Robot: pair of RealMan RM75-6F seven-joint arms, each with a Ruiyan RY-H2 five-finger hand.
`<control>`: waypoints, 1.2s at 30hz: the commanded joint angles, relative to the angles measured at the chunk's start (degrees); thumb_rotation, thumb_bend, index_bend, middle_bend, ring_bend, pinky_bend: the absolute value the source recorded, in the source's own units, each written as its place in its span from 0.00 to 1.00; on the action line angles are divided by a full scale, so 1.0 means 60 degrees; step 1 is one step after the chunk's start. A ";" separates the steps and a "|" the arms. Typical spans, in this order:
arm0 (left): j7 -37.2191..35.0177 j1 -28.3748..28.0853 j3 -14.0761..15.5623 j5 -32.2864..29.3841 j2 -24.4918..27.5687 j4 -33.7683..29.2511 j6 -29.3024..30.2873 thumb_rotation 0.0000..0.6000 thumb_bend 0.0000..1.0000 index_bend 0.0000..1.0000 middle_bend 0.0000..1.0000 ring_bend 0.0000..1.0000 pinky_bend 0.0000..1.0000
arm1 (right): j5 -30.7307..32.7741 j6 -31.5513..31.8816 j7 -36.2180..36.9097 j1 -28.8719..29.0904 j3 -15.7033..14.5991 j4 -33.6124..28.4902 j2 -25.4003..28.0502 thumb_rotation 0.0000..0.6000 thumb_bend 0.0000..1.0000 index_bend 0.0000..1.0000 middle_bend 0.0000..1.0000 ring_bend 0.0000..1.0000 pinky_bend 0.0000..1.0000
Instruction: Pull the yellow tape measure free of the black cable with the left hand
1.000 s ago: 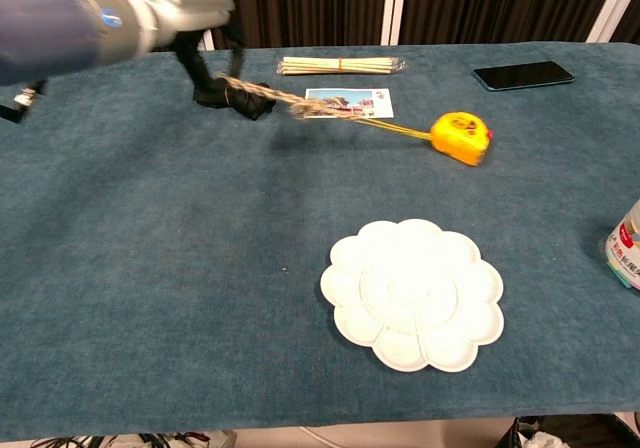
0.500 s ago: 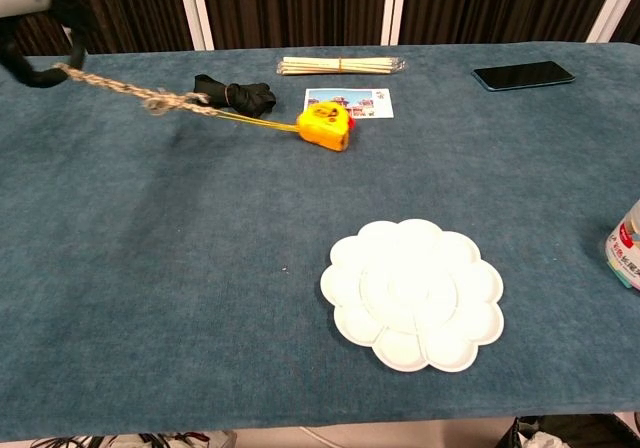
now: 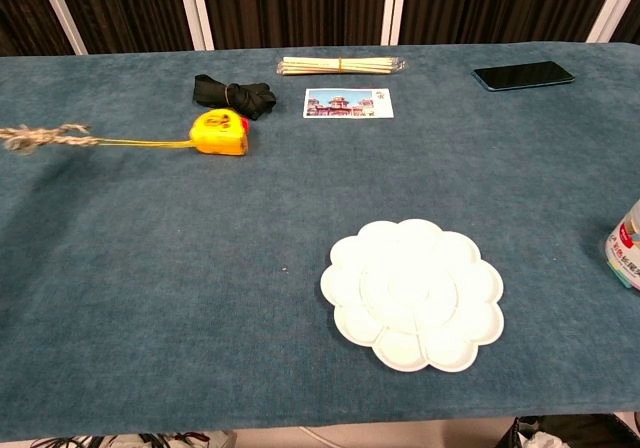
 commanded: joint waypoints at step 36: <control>0.0739 -0.0220 -0.1042 0.0514 0.0043 0.0660 -0.1645 1.00 0.19 0.10 0.00 0.00 0.00 | -0.0033 0.0026 -0.0028 -0.0008 -0.0013 -0.0014 -0.0007 1.00 0.04 0.00 0.00 0.10 0.17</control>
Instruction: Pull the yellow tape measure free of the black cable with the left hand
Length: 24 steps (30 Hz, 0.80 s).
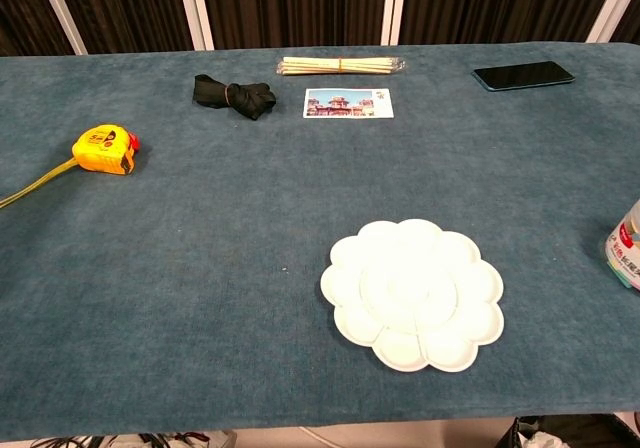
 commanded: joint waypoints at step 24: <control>0.1187 0.2116 0.0345 0.0873 0.0981 -0.4127 0.3333 1.00 0.16 0.02 0.00 0.00 0.00 | -0.0032 0.0040 0.0048 0.0011 0.0032 0.0022 -0.0007 1.00 0.04 0.00 0.00 0.10 0.17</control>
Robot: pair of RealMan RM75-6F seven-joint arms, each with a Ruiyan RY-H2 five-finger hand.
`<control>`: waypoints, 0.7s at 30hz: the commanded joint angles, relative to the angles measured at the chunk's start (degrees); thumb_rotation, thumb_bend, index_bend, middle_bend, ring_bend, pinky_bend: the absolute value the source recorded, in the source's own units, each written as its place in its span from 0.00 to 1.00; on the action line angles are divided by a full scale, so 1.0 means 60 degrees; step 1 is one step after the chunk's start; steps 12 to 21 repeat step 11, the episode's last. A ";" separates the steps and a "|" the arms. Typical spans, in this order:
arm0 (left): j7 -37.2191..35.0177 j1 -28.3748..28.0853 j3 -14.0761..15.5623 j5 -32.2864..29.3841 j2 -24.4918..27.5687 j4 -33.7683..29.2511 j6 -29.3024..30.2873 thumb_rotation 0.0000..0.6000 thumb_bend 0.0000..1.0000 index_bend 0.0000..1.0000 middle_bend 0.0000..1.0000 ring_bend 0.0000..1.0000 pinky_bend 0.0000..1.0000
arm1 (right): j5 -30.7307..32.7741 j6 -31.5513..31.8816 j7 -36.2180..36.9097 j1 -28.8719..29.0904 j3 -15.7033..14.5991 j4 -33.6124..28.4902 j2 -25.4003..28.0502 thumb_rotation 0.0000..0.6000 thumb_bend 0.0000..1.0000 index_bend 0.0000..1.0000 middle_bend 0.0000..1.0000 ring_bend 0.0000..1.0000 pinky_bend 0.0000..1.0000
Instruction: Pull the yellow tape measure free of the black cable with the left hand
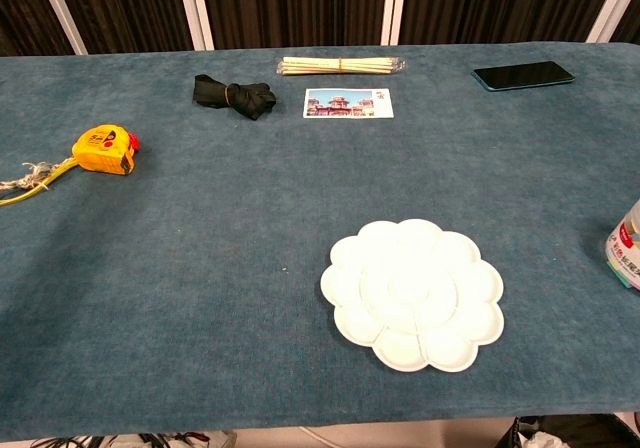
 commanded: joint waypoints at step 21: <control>-0.3142 0.2216 0.0248 0.0795 -0.0478 0.1689 0.2282 1.00 0.16 0.02 0.00 0.00 0.00 | -0.0064 -0.0003 -0.0018 0.0003 -0.0035 0.0012 -0.0011 1.00 0.04 0.00 0.00 0.10 0.17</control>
